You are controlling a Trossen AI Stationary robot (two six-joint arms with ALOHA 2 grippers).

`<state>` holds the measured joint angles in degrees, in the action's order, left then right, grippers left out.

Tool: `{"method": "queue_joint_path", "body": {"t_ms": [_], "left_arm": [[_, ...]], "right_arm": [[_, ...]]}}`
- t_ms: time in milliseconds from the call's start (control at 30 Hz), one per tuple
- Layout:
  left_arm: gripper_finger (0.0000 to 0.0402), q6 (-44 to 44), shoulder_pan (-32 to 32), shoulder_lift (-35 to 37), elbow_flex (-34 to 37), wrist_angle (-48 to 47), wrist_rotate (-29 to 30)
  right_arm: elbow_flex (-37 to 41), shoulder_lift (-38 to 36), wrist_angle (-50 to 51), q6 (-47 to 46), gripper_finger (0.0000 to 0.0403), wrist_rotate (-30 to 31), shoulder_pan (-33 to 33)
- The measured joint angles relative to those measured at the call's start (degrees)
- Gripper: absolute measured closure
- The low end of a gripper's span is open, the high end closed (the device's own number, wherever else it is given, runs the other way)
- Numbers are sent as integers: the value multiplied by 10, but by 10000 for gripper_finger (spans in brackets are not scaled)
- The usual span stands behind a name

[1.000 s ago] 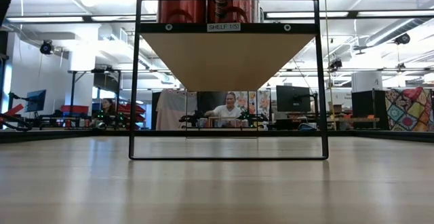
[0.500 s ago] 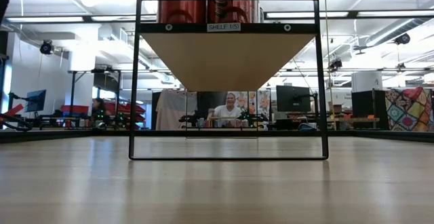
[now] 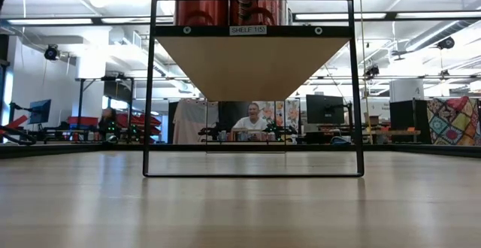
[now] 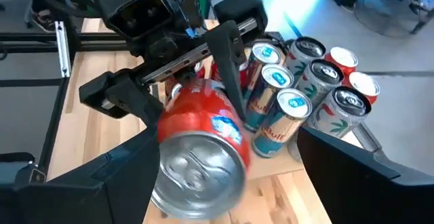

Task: Place canned beverage on shelf
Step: Put the orange soda can on the shelf aligned with the other orange soda cans

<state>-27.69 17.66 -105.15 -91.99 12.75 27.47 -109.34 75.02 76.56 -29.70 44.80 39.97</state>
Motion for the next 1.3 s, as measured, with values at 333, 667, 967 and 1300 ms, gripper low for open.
{"method": "queue_joint_path", "body": {"t_ms": [333, 667, 967, 1300], "left_arm": [[130, 0, 52, 91, 141, 172, -8], [130, -6, 96, 183, 316, 376, -4], [130, -3, 102, 216, 406, 470, -63], [126, -3, 102, 210, 423, 480, -70]], "right_arm": [[1, -10, 11, 22, 81, 21, 15], [27, -10, -37, 66, 85, 22, 15], [116, -10, -177, 159, 85, 19, 15], [266, -10, -583, 430, 83, 9, 13]]}}
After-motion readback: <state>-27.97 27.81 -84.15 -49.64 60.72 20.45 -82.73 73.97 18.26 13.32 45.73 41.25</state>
